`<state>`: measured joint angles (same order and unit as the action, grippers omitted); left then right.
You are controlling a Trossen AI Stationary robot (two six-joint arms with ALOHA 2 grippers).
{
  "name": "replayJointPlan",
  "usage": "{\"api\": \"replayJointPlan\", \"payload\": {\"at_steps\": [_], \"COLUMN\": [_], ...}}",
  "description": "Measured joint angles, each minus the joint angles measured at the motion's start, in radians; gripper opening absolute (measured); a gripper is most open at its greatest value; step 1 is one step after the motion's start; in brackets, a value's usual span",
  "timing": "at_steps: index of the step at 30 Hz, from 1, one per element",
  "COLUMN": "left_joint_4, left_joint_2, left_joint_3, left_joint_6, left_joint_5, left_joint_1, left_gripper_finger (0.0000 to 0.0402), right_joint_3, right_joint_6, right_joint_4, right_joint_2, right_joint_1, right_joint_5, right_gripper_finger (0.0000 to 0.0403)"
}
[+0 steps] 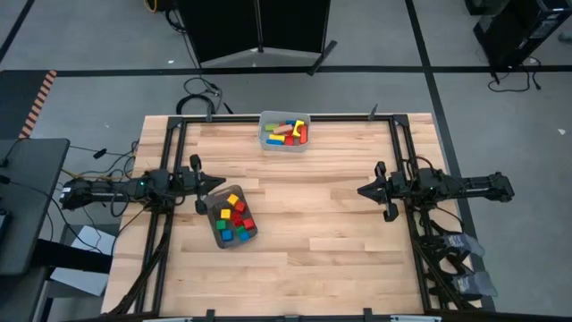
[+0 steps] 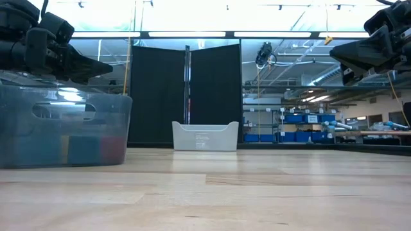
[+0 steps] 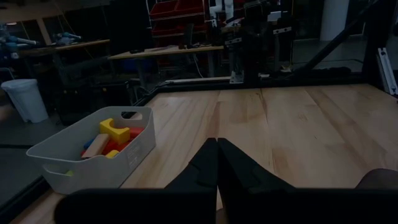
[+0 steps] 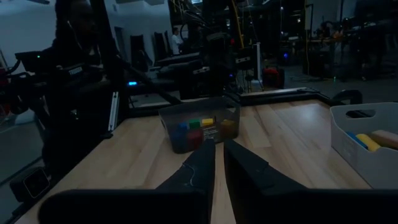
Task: Sort blocks by size
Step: Return to Home Position
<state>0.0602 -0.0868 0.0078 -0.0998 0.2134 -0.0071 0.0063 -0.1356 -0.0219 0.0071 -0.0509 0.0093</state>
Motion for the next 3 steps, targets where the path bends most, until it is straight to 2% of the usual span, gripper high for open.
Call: {"api": "replayJointPlan", "payload": {"at_steps": [3], "left_joint_4": [0.000], "left_joint_2": [0.000], "left_joint_3": [0.000], "left_joint_6": [0.000], "left_joint_5": [0.000], "left_joint_1": [0.000], "left_gripper_finger": [0.0008], "right_joint_3": [0.000], "right_joint_6": [0.000], "right_joint_4": [0.000], "right_joint_2": [0.000], "right_joint_1": [0.000], "right_joint_5": [0.000], "right_gripper_finger": [0.0046]}}
